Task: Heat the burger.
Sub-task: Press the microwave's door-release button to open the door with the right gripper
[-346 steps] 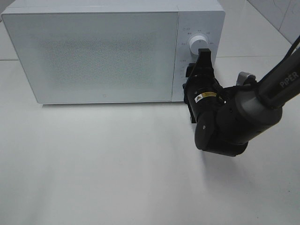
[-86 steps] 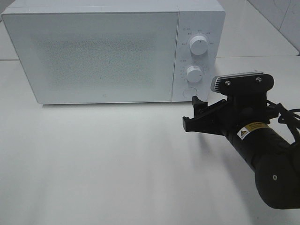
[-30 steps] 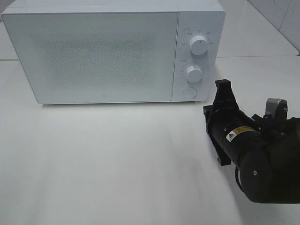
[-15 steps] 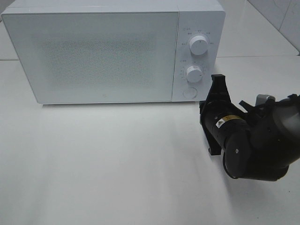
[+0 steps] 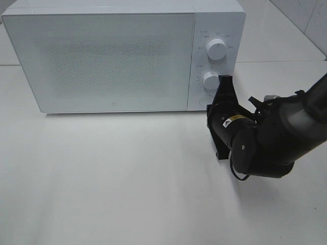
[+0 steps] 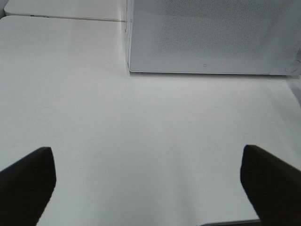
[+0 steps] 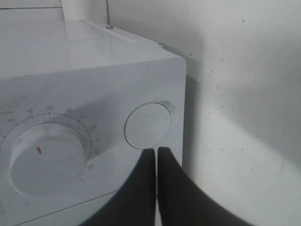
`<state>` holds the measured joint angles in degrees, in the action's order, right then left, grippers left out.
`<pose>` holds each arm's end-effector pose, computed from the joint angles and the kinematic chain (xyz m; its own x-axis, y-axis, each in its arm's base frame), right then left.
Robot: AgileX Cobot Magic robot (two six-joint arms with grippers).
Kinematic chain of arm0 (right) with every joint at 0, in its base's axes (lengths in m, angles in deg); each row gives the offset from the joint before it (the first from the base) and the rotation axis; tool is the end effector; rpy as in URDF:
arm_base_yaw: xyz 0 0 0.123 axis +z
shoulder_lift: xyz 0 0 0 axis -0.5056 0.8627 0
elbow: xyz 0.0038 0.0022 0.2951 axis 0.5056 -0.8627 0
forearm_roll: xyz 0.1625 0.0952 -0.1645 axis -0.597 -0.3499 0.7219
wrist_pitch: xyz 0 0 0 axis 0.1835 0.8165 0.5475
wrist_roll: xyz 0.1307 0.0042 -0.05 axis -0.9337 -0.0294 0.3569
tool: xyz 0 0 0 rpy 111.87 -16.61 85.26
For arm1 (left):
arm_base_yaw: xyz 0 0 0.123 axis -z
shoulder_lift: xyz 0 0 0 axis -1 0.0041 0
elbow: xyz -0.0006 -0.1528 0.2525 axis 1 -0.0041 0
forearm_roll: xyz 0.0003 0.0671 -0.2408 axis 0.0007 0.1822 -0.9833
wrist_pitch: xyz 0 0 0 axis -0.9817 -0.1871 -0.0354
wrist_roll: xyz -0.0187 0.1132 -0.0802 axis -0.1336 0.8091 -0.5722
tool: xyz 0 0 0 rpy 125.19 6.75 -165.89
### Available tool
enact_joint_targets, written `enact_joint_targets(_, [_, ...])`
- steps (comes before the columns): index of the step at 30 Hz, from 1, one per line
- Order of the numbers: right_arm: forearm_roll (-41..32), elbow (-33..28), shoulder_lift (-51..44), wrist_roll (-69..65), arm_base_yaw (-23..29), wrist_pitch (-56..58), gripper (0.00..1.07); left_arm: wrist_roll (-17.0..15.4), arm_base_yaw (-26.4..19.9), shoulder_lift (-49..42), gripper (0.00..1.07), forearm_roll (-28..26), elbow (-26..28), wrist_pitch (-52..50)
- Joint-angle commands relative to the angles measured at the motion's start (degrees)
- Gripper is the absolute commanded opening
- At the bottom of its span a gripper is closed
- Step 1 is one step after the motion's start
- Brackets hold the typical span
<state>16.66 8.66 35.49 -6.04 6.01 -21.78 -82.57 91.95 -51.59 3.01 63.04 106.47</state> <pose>0.3476 0.1720 0.0818 -0.1048 0.9941 -0.0267 0.3315 0.0602 0.9415 0.0219 -0.0185 0.2598 -0.4487 -0.0217 -0.8934 0.1329 0.9870 -0.0907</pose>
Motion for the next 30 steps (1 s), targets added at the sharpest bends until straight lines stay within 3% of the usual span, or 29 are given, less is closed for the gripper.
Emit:
enact_joint_targets(1, [0.6,2.0,0.6,0.6,-0.3,-0.1,0.0,-0.3,-0.2,-0.5,1.0,0.1,-0.2,-0.4])
enact_joint_targets(30, [-1.9,8.7,4.8,3.9,-2.9,1.3,0.0,-0.3,-0.2,-0.5,1.0,0.1,-0.2,-0.4])
